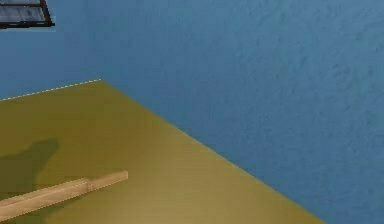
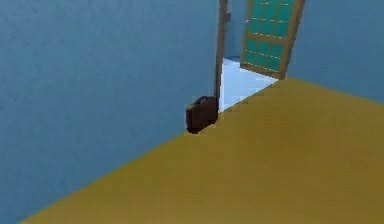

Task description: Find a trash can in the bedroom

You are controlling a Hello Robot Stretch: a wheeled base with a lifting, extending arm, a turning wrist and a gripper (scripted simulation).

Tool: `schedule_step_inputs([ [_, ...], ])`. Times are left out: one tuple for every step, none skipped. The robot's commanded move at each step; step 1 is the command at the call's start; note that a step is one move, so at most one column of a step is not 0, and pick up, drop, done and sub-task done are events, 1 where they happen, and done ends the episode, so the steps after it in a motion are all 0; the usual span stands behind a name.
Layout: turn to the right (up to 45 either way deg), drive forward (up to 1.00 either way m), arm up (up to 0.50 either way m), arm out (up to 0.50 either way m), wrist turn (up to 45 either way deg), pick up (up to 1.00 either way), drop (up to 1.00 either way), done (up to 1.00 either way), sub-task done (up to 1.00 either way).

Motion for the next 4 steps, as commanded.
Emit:
schedule_step_inputs([
  [0.0,0.05,0.00,0.00,0.0,0.00,0.00,0.00,0.00],
  [9.0,0.00,0.00,0.00,0.0,0.00,0.00,0.00,0.00],
  [0.0,0.95,0.00,0.00,0.0,0.00,0.00,0.00,0.00],
  [-45.0,0.00,0.00,0.00,0.0,0.00,0.00,0.00,0.00],
])
